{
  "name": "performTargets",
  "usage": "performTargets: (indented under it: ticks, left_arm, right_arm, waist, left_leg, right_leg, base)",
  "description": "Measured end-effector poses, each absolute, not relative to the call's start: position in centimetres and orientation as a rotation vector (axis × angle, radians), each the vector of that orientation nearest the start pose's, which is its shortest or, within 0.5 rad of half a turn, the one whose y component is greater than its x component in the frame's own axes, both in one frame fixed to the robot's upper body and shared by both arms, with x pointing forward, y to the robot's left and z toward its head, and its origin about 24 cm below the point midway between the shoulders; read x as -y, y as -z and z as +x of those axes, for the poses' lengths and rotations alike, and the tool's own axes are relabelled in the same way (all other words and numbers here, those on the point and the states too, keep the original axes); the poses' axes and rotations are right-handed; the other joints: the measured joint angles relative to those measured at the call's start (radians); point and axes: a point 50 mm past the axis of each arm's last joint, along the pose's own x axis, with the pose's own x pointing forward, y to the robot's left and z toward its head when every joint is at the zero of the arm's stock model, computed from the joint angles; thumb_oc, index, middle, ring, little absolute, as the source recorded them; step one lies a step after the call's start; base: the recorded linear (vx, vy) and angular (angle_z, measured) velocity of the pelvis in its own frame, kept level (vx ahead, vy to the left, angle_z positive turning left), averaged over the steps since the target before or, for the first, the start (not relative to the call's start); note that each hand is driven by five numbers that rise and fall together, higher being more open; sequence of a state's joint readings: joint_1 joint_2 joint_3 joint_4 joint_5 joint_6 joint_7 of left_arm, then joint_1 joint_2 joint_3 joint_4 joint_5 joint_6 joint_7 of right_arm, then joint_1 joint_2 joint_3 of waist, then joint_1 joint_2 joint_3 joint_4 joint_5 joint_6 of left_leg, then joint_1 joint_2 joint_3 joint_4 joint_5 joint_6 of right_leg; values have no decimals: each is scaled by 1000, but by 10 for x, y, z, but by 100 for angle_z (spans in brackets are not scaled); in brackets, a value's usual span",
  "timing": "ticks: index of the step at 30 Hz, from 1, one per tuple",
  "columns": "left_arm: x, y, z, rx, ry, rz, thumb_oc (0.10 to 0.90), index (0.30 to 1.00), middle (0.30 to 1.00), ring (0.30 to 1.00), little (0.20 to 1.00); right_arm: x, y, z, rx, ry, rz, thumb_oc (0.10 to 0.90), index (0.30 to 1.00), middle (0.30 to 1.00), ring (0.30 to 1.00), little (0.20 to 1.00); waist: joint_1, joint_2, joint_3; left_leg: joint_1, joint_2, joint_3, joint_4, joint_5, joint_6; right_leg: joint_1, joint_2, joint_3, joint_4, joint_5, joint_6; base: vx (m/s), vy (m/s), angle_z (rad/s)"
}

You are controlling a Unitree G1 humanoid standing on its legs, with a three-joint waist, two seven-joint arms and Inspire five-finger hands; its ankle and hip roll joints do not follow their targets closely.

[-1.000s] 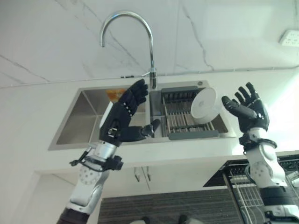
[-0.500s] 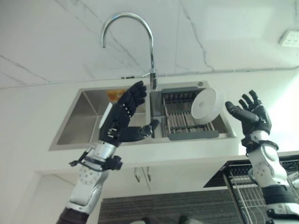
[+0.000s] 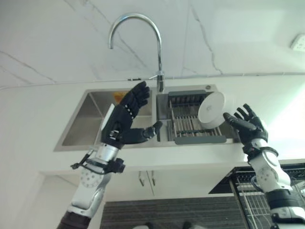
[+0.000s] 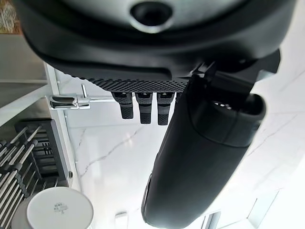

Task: Place the dishes in the dishwasher.

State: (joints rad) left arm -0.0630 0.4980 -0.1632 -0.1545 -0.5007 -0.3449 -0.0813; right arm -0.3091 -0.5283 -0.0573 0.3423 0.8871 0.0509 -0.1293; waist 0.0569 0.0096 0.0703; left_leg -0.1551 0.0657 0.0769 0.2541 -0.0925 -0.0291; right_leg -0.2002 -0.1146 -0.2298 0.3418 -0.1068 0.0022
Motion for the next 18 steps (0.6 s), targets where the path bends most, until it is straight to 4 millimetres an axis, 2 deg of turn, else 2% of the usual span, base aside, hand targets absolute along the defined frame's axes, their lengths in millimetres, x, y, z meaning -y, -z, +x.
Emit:
performTargets:
  ticks: [7,18]
  left_arm:
    - [-185,-121,252,427,289,-34,800,900,900,900,900]
    - [-189,-122,253,412,294,1,800,900,900,900,900]
  right_arm:
    - [283,-89,311,-46,242,386,800,900,900,900,900]
    - [290,-92,320,-84,256,380,800,900,900,900,900]
  waist:
    - [2,-1,1]
    - [3,-11,3]
  left_leg:
    - [0,-1,-2,0,0,0]
    - [-1,-1,-5,-2,0,0]
  right_leg:
    - [2,-1,-3,-1,0,0]
    - [9,-2,-8,-7,0,1]
  base:
    - [0,0,0]
    - [0,0,0]
